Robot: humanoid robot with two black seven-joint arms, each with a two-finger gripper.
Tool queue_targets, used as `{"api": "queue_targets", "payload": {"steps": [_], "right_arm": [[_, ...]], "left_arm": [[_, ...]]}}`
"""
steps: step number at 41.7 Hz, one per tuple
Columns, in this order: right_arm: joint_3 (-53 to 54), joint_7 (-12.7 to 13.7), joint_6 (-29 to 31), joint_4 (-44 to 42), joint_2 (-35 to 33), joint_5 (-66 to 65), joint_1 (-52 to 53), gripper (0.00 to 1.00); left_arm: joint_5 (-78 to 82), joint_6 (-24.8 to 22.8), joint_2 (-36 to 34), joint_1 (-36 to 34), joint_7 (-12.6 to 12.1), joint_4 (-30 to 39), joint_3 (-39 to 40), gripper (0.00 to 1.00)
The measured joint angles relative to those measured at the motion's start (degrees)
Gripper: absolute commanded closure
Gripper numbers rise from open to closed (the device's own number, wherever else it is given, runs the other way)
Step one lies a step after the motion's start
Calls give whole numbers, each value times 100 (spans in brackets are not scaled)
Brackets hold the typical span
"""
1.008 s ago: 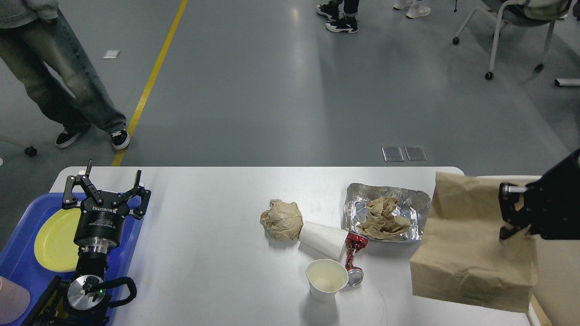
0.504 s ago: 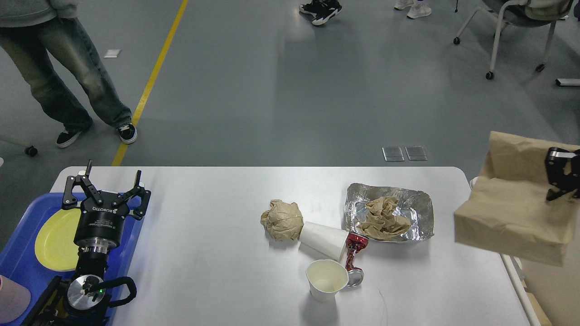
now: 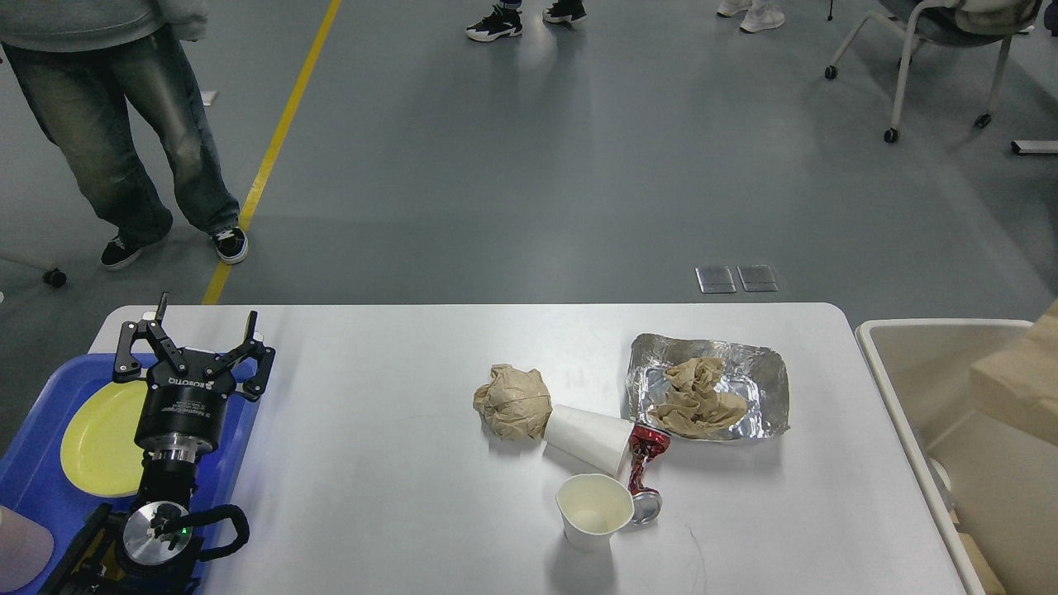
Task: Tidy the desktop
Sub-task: 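Lift the paper bag and drop it into the white bin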
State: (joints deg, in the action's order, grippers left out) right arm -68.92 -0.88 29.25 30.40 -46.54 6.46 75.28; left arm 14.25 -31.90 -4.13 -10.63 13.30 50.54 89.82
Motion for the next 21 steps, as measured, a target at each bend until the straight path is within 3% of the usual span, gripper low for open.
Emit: {"api": "queue_targets", "payload": {"steps": [7,13,21], "right_arm": [[981,5,-916,-836,435,13,-1573,100],[1212,31,-2133,-1608,1341,97,-2942,100],[1332,296,-3019,-2241,2011,141,-3909,100]], "left_arm": [[0,0,-2,0,0,0,0,4],[0,0,-3,0,0,0,0,4],[0,0,-2,0,4,0,0,4]]}}
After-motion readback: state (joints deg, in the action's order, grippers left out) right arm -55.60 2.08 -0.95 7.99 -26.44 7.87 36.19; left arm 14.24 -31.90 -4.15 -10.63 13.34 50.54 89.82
